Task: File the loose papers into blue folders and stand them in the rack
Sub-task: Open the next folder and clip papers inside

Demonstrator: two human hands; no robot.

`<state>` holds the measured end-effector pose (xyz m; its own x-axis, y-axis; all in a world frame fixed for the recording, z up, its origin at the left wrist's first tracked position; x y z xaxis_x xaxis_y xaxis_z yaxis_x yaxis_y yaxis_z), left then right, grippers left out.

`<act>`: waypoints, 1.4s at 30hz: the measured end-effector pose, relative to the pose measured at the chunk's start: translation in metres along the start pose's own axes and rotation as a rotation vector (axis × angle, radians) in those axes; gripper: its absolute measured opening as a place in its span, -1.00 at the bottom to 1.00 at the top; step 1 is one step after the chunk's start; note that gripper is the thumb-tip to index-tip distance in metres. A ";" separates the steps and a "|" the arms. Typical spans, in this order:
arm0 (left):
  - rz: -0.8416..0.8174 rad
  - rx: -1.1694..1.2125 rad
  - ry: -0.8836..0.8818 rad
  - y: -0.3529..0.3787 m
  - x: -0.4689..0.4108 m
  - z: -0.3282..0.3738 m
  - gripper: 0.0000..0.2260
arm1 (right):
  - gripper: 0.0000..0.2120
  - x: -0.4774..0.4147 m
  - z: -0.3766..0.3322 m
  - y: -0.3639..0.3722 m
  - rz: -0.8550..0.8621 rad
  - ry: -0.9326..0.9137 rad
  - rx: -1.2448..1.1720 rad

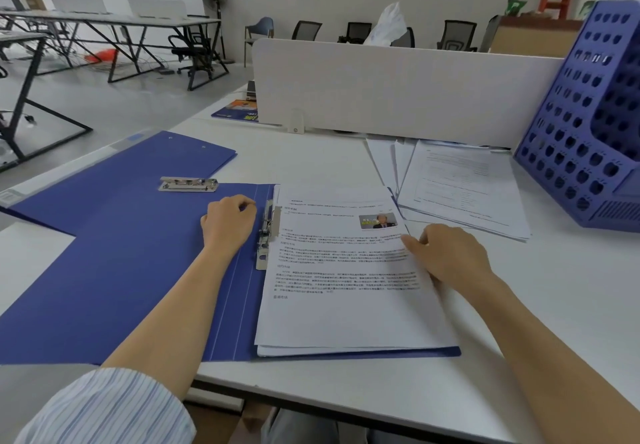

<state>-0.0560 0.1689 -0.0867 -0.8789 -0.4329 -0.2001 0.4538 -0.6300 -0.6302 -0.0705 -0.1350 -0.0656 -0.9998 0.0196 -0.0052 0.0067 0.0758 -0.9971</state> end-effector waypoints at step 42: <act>-0.341 -0.717 0.841 -0.034 0.085 -0.001 -0.57 | -0.09 0.009 -0.045 0.038 -0.030 -0.628 -0.054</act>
<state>-0.1462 0.1540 -0.0834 -0.8820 0.4250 -0.2038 0.2232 -0.0043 -0.9748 -0.0779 -0.0873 -0.0999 -0.8199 -0.5713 -0.0372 -0.0370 0.1176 -0.9924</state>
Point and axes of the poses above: each hand's wrist, its own x-axis away from the middle knuckle, its own y-axis out of the palm, z = x × y, the point moved 4 cm from there along -x, towards the middle knuckle, and after that the axes turned 8 degrees about x, right-handed, at the moved point
